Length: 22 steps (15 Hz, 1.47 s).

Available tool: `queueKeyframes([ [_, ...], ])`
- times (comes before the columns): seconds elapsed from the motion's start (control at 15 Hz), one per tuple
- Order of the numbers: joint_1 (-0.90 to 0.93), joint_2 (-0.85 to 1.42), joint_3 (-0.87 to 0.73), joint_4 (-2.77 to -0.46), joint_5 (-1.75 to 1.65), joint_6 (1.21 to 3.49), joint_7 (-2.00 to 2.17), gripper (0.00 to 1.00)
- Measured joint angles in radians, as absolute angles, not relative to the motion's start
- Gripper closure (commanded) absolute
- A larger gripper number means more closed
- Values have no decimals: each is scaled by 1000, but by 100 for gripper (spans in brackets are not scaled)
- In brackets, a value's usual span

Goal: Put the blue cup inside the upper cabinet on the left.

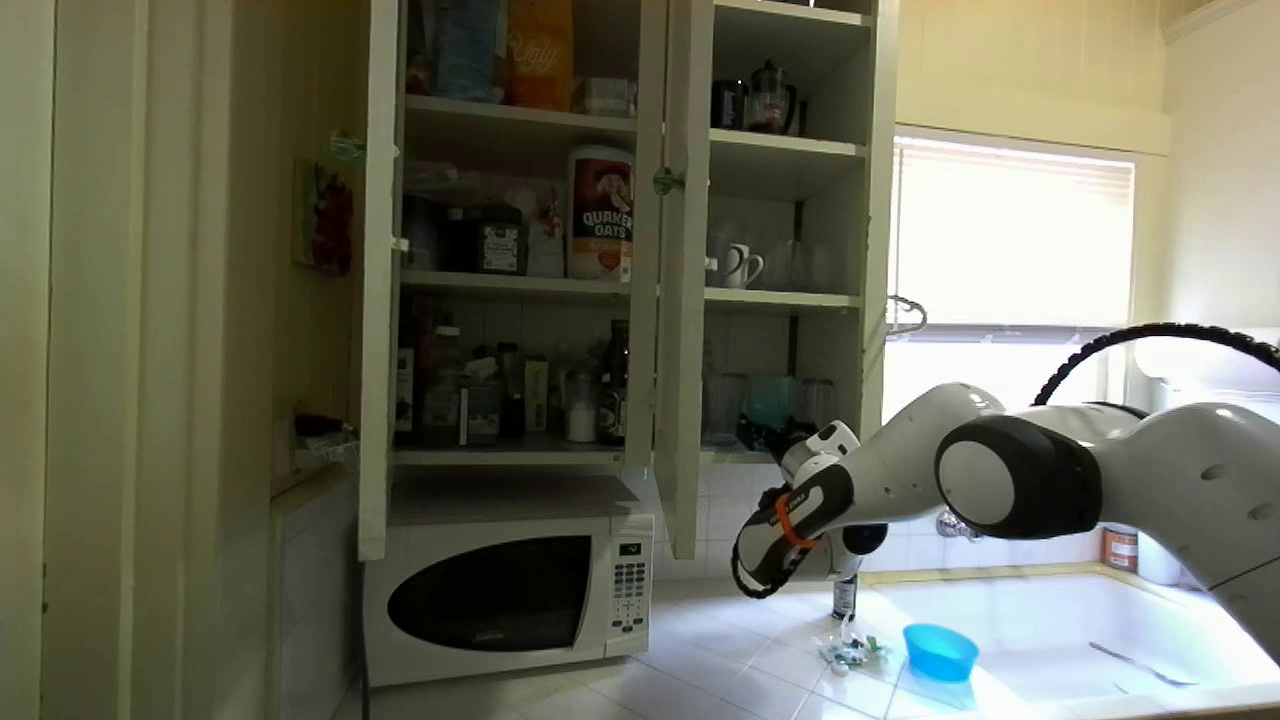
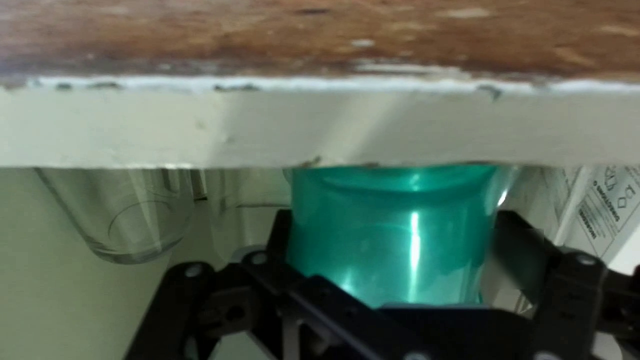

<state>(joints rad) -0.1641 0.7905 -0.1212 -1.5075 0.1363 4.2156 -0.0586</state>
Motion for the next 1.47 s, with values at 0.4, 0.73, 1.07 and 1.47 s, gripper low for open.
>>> queueKeyframes([
  [0.4,-164,791,-119,-1506,159,4216,-62,43],
  [0.73,-165,791,-119,-1506,167,4216,-65,43],
  [1.07,-165,791,-120,-1505,167,4215,-66,43],
  [1.47,-175,793,-123,-1496,167,4200,-66,43],
])
